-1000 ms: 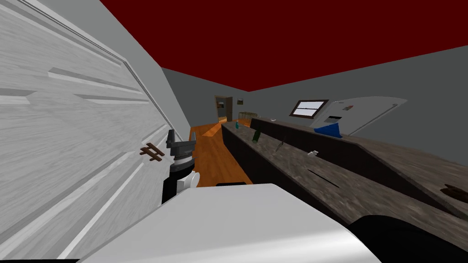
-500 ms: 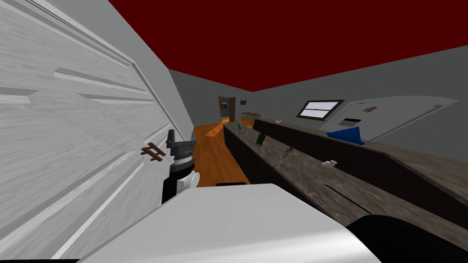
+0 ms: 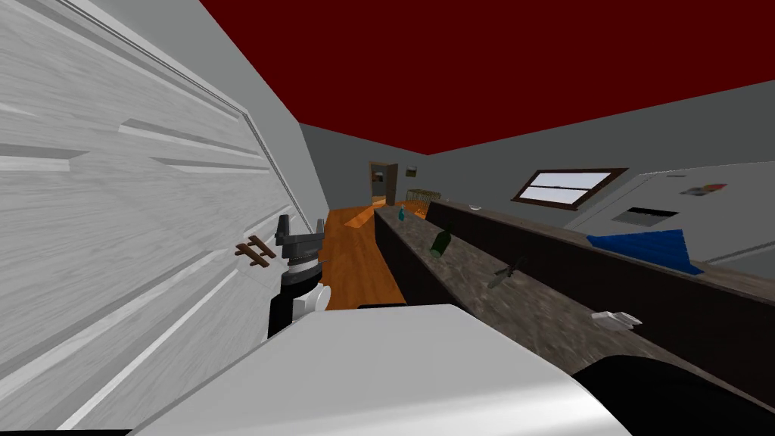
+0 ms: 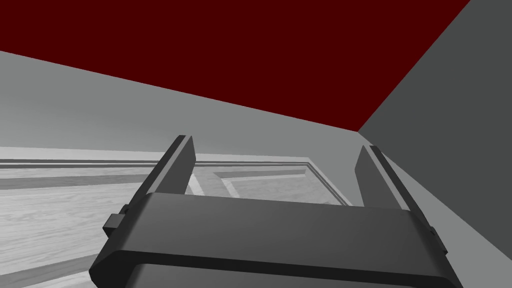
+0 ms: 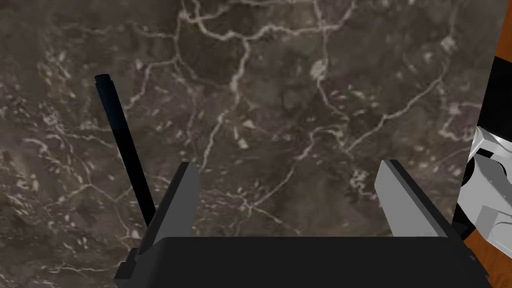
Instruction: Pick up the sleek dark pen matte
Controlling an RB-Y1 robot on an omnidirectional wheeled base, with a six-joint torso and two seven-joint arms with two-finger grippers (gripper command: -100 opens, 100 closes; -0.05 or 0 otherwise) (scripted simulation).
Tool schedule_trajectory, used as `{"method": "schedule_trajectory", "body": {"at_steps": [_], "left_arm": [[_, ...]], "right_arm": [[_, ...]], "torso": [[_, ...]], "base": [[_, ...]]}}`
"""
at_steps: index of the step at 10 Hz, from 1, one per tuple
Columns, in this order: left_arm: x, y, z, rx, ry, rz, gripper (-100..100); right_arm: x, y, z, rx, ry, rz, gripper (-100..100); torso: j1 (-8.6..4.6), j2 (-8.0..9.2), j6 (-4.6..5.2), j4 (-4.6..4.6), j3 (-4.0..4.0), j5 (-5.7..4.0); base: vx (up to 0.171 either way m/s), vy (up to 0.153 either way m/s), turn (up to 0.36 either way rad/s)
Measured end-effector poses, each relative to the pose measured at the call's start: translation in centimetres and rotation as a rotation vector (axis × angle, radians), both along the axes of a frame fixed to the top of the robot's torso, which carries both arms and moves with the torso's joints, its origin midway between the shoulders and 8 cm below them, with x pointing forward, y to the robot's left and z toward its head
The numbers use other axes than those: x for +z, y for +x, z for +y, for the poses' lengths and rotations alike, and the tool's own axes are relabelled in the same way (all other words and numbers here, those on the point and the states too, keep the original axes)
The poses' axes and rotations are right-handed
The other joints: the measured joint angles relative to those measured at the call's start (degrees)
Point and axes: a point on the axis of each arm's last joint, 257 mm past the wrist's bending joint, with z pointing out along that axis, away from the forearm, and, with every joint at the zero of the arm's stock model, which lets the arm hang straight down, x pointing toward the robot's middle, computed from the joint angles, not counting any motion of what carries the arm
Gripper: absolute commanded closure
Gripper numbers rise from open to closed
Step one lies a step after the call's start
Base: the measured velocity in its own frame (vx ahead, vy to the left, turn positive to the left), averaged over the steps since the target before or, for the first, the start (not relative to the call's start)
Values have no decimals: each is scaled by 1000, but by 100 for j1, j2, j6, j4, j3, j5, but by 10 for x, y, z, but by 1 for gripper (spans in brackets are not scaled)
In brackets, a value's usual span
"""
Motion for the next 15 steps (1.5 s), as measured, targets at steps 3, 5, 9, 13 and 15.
{"method": "schedule_trajectory", "body": {"at_steps": [3,5,9,13,15], "left_arm": [[0,0,0,0,0,0,0],[0,0,0,0,0,0,0],[0,0,0,0,0,0,0],[0,0,0,0,0,0,0],[0,0,0,0,0,0,0]], "right_arm": [[-4,9,-3,26,0,-19,0],[-10,6,1,21,3,-21,-100],[-25,-3,8,12,0,-25,100],[-25,-3,8,13,0,-24,0],[-18,1,3,17,-3,-24,100]], "torso": [[35,59,11,11,31,5],[63,103,13,22,58,13],[75,113,15,25,64,17],[77,113,15,26,65,16],[85,108,17,24,62,21]], "base": [[96,-85,92],[-9,-25,63],[-7,-7,21],[0,0,0],[20,24,-83]]}}
